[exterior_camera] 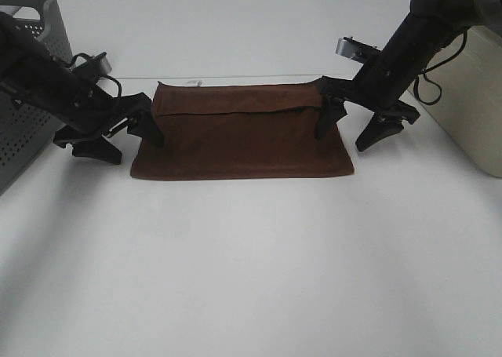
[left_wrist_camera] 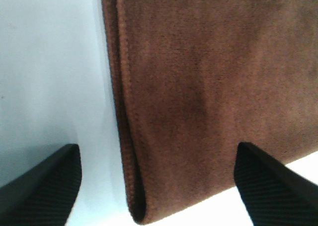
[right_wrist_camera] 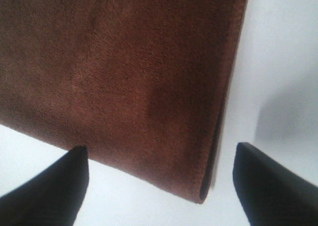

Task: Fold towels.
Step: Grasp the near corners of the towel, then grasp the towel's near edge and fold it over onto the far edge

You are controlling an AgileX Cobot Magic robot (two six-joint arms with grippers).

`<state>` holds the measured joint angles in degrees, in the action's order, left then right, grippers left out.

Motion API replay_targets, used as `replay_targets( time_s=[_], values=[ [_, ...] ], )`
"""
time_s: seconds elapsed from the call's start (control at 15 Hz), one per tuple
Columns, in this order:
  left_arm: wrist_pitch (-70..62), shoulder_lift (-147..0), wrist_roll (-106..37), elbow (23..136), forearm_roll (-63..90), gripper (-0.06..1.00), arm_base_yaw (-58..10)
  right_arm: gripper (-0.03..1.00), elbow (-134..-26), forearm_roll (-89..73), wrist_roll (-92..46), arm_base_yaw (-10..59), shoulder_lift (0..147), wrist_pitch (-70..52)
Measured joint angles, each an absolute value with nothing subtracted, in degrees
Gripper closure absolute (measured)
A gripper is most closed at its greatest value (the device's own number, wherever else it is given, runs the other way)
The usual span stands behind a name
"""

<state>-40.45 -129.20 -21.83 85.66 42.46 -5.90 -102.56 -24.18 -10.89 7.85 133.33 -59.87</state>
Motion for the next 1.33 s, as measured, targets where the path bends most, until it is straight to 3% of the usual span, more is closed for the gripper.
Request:
replay_targets(
  time_s=[0.27,0.4,0.6,0.73,0.8,1.07,1.33],
  values=[
    [-37.0,-130.2,-21.8,85.9,43.4,0.2,-8.3,0.23,-102.6,-24.7,-11.5,7.8,135.0,-58.0],
    [-36.1,-130.9,-21.3,86.1,44.2,0.29,-9.2,0.3,-102.6,-25.6,-12.0,7.8,136.5,-57.9],
    [-36.1,-131.8,-20.5,86.2,44.4,0.6,-9.4,0.56,-102.6,-27.9,-12.1,7.8,137.6,-57.0],
    [-36.2,-132.2,-20.3,86.2,43.9,0.89,-9.4,0.84,-102.6,-28.4,-12.1,7.8,138.1,-55.6],
    [-36.6,-132.2,-20.3,86.2,43.4,0.94,-9.4,0.97,-102.6,-28.1,-11.5,7.8,138.1,-55.5],
    [-41.7,-129.7,-18.4,85.7,39.1,0.94,-9.4,0.97,-101.0,-25.8,-8.9,7.8,135.6,-58.4],
    [-41.3,-121.5,-17.2,74.2,37.9,0.94,-9.4,0.97,-83.7,-27.3,-8.7,7.8,125.8,-53.8]
  ],
)
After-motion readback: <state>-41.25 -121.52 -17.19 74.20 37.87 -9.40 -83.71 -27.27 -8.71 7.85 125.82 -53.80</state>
